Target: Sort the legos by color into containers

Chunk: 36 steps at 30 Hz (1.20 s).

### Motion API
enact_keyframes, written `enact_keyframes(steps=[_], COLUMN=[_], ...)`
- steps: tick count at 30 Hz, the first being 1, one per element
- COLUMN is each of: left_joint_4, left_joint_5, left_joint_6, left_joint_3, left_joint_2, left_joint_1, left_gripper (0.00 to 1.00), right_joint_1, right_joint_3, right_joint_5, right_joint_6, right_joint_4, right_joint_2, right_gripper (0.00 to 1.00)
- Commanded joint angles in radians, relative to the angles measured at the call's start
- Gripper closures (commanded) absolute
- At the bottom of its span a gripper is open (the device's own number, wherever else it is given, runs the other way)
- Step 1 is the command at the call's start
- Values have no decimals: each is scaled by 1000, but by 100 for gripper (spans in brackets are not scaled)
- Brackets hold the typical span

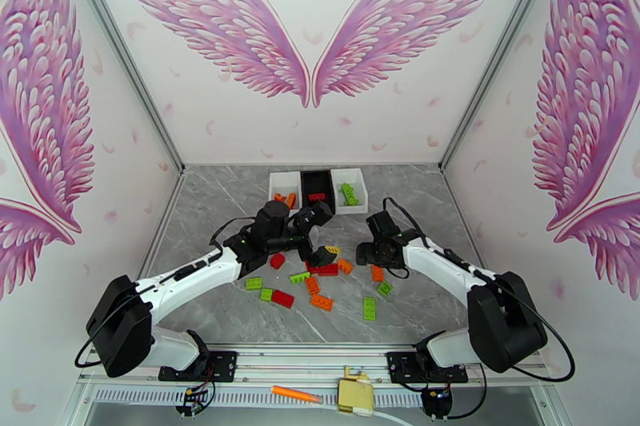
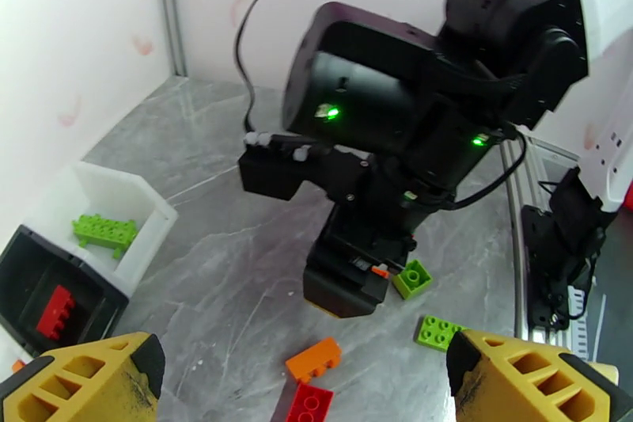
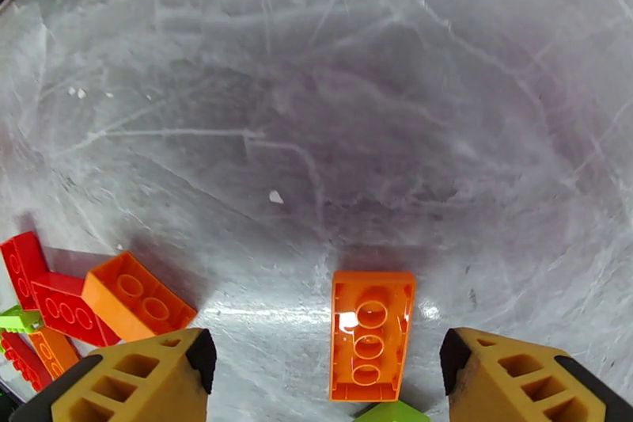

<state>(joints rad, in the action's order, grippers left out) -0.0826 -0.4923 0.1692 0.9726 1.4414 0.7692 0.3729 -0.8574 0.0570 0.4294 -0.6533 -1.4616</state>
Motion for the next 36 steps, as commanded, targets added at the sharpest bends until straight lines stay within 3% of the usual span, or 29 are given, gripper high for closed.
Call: enact_keyframes(steps=[1,15,31,36], left_joint_4=[-9,-22,-54,-72], left_joint_5=[-82,-82,-46,14], left_joint_6=[71,112,88,51], left_joint_3=[0,-12,-44,-102], left_joint_2=[29,33,17,-21], left_joint_1=[20,40,40,36], left_gripper=[1,1,1,1], right_joint_1=[-7,-15,-23,-8], right_joint_3=[-1,15,15,-20], right_joint_5=[-16,-2,-23,-51], right_joint_6=[3,-3,-1,-12], right_joint_4=[-42,-25,-6,11], right_joint_2=[-28,-127,-86,-54], right_gripper=[25,40,65,66])
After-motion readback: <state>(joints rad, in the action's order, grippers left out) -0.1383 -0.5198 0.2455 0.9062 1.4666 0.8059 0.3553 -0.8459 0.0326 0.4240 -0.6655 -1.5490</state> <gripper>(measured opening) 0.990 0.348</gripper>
